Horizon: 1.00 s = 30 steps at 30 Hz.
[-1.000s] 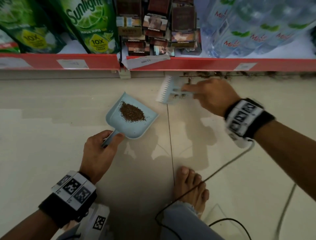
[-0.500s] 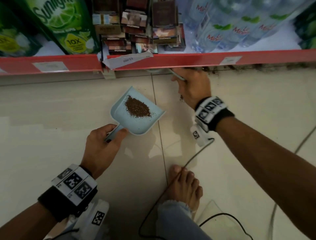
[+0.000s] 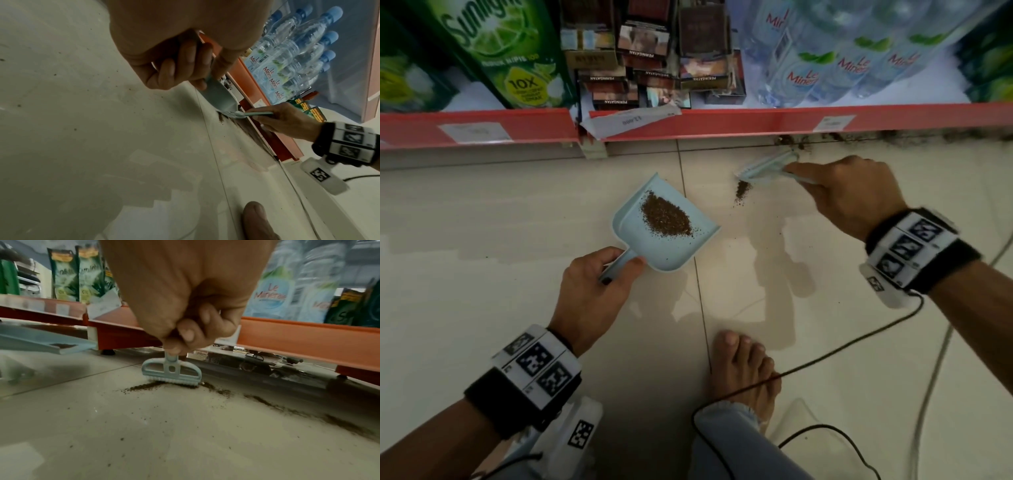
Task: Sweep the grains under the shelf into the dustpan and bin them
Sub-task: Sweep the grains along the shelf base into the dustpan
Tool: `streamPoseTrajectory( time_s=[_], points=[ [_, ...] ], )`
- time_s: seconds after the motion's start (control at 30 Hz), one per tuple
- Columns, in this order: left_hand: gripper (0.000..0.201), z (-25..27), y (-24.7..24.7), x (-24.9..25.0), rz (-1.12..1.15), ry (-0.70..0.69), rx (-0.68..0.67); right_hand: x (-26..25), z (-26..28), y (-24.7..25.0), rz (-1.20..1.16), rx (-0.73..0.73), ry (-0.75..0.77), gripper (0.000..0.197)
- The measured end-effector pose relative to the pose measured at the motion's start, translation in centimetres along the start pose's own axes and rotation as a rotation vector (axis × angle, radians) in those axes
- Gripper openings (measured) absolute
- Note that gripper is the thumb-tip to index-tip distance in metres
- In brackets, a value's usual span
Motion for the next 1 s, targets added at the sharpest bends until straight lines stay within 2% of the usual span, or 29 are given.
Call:
streamPoseTrajectory(
  time_s=[0.07, 0.2, 0.33, 0.47, 0.57, 0.67, 0.73, 0.83, 0.93, 1.0],
  points=[
    [0.034, -0.3, -0.2, -0.3, 0.001, 0.019, -0.006, 0.0, 0.3, 1.0, -0.065, 0.072, -0.022, 0.031],
    [0.034, -0.7, -0.9, -0.3, -0.004, 0.024, -0.015, -4.2, -2.4, 0.5, -0.157, 0.139, 0.002, 0.036],
    [0.031, -1.1, -1.6, 0.4, 0.007, 0.010, -0.048, -7.0, -5.3, -1.5, -0.135, 0.067, 0.001, 0.038],
    [0.032, -1.5, -1.5, 0.7, 0.030, 0.001, -0.051, -3.7, -4.0, -2.0, -0.031, -0.057, 0.066, 0.039],
    [0.030, -1.5, -1.2, 0.1, 0.054, 0.019, -0.042, 1.2, -1.3, -1.0, 0.007, -0.102, 0.004, 0.035],
    [0.033, -1.4, -1.3, -0.4, 0.054, 0.041, -0.047, 3.0, 0.5, 0.9, -0.068, -0.080, -0.031, 0.043],
    [0.036, -1.4, -1.7, -0.2, 0.056, 0.035, -0.056, 1.9, 0.3, 1.7, -0.191, -0.031, -0.010, 0.047],
    [0.039, -1.3, -1.6, 0.1, 0.050, 0.009, -0.064, -2.8, -1.6, 1.1, -0.327, 0.000, 0.087, 0.042],
    [0.036, -1.5, -1.8, 0.5, 0.030, -0.011, -0.070, -6.2, -3.2, -0.1, -0.275, -0.029, 0.190, 0.042],
    [0.035, -1.4, -1.5, 0.7, 0.025, -0.019, -0.061, -6.0, -3.3, -0.7, -0.178, -0.085, 0.241, 0.043]
  ],
)
Point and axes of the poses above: each hand's wrist, its own z-axis away from the middle knuckle, its own y-axis out of the back of the hand, x = y × z, the point moved 8 cm from there along -z, towards the middle knuckle, and after that the axes turned 5 degrees about -y, right-handed, at the moved point
